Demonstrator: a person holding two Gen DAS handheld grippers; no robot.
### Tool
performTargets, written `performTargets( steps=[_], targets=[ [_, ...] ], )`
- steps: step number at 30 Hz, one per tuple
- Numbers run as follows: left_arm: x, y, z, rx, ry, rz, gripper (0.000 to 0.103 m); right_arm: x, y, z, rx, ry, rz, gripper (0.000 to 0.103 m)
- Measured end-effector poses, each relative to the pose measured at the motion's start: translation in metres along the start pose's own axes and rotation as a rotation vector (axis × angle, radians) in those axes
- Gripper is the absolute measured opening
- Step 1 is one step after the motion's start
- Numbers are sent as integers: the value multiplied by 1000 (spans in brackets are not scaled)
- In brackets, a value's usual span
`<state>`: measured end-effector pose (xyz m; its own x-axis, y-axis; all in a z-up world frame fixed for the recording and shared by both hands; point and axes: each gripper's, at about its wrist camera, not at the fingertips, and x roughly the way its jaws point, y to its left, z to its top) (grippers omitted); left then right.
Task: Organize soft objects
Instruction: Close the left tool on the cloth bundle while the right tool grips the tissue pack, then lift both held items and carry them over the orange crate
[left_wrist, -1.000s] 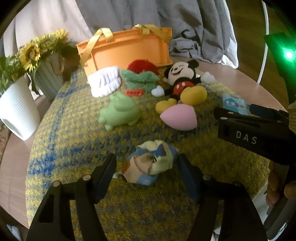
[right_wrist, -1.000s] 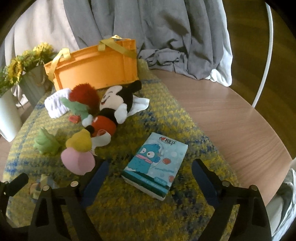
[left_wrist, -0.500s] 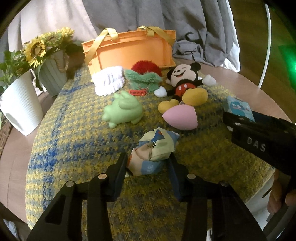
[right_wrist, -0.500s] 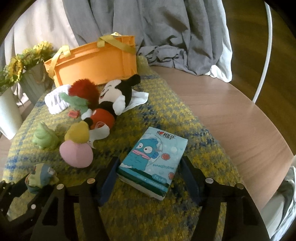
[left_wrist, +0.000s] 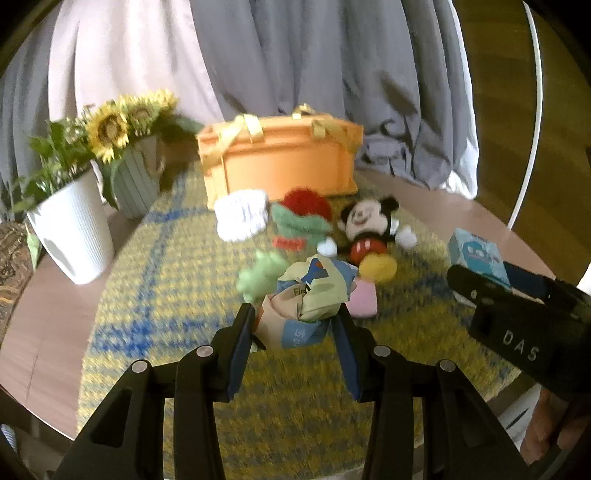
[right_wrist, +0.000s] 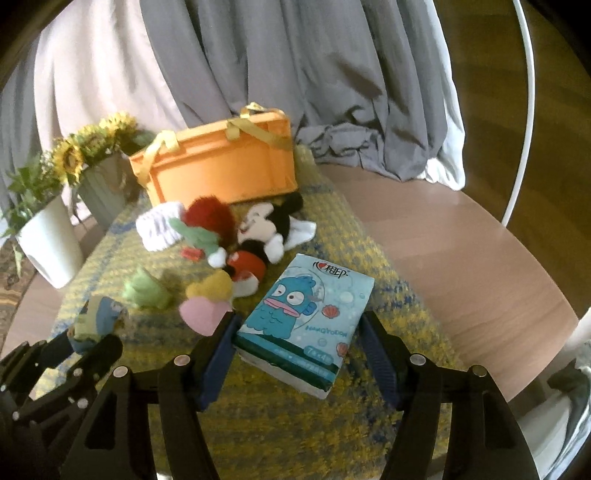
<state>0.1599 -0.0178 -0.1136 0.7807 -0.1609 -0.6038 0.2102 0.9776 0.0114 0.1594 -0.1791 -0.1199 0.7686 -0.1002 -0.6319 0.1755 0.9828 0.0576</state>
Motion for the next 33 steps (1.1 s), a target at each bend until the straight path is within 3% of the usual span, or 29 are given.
performTargets(
  steps=[18, 26, 33],
  targets=[
    [-21, 41, 75, -22, -177, 5, 42, -23, 36, 65, 1, -160, 77, 67],
    [-14, 71, 108, -3, -226, -17, 42, -21, 66, 96, 13, -226, 78, 64],
    [2, 90, 118, 14, -230, -35, 42, -8, 89, 108, 27, -283, 58, 58]
  ],
)
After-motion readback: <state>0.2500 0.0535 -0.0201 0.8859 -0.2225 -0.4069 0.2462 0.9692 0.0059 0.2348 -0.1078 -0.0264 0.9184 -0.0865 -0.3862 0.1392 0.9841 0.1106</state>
